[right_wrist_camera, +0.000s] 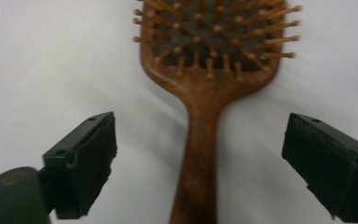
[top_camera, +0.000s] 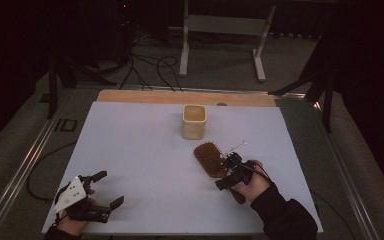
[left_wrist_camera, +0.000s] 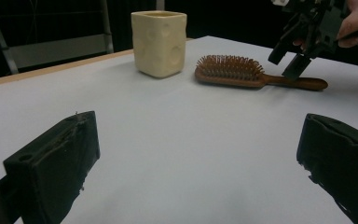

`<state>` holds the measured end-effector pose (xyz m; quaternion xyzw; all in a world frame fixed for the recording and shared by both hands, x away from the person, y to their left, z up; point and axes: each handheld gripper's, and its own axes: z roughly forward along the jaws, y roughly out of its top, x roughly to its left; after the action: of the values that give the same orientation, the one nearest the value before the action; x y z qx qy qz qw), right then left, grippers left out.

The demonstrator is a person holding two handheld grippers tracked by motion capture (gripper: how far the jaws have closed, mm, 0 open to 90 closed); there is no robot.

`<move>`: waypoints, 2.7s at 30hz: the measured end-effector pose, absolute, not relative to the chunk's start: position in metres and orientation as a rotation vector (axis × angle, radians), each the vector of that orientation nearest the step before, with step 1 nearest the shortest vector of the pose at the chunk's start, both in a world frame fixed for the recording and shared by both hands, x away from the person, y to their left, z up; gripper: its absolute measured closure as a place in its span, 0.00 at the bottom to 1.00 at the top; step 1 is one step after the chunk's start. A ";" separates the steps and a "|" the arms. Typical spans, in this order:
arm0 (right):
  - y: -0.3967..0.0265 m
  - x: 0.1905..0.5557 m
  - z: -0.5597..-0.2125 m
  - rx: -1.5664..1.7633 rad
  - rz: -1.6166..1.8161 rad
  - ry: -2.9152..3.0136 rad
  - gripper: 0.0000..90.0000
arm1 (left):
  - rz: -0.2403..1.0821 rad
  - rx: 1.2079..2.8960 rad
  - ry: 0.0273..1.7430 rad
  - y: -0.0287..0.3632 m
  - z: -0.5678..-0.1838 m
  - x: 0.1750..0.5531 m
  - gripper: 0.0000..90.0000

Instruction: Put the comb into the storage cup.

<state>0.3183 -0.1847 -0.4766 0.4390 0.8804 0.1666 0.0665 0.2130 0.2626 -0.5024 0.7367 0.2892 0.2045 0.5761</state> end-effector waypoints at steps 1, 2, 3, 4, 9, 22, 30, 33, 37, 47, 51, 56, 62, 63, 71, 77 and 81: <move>-0.184 0.319 -0.477 1.323 0.504 2.666 0.11 | 0.478 1.725 0.677 0.263 -0.502 0.213 0.00; -0.182 0.318 -0.478 1.307 0.489 2.669 0.11 | 0.478 1.724 0.678 0.263 -0.502 0.213 0.00; -0.181 0.318 -0.479 1.305 0.475 2.673 0.11 | 0.477 1.723 0.677 0.263 -0.502 0.213 0.00; -0.181 0.318 -0.479 1.305 0.475 2.673 0.11 | 0.477 1.723 0.677 0.263 -0.502 0.213 0.00; -0.178 0.320 -0.483 1.348 0.425 2.702 0.20 | 0.475 1.723 0.679 0.262 -0.503 0.213 0.00; -0.175 0.328 -0.485 1.365 0.335 2.708 0.48 | 0.475 1.721 0.679 0.263 -0.502 0.213 0.00; -0.173 0.334 -0.489 1.372 0.282 2.701 0.65 | 0.471 1.720 0.680 0.263 -0.502 0.213 0.00; -0.170 0.335 -0.489 1.368 0.260 2.707 0.69 | 0.470 1.718 0.682 0.263 -0.502 0.213 0.00; -0.167 0.335 -0.488 1.348 0.217 2.709 0.73 | 0.465 1.720 0.684 0.263 -0.503 0.213 0.00; -0.166 0.338 -0.488 1.377 0.185 2.711 0.76 | 0.465 1.721 0.683 0.263 -0.503 0.213 0.00; -0.162 0.339 -0.489 1.423 0.149 2.685 0.77 | 0.463 1.721 0.684 0.263 -0.503 0.213 0.00; -0.160 0.339 -0.489 1.446 0.127 2.682 0.80 | 0.460 1.724 0.685 0.263 -0.503 0.213 0.00; -0.161 0.335 -0.489 1.439 0.159 2.664 0.81 | 0.460 1.726 0.686 0.263 -0.503 0.213 0.00; -0.162 0.334 -0.489 1.431 0.170 2.662 0.81 | 0.460 1.727 0.687 0.263 -0.503 0.214 0.00; -0.168 0.322 -0.491 1.382 0.287 2.617 0.82 | 0.461 1.724 0.689 0.263 -0.503 0.214 0.00; -0.173 0.316 -0.492 1.351 0.370 2.596 0.82 | 0.459 1.723 0.691 0.263 -0.503 0.214 0.00; -0.175 0.314 -0.492 1.332 0.398 2.585 0.82 | 0.458 1.724 0.693 0.263 -0.504 0.214 0.00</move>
<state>0.3137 -0.1749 -0.4922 0.4515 0.8760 0.1350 0.1030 0.2142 0.2631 -0.5036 0.7362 0.2962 0.1958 0.5761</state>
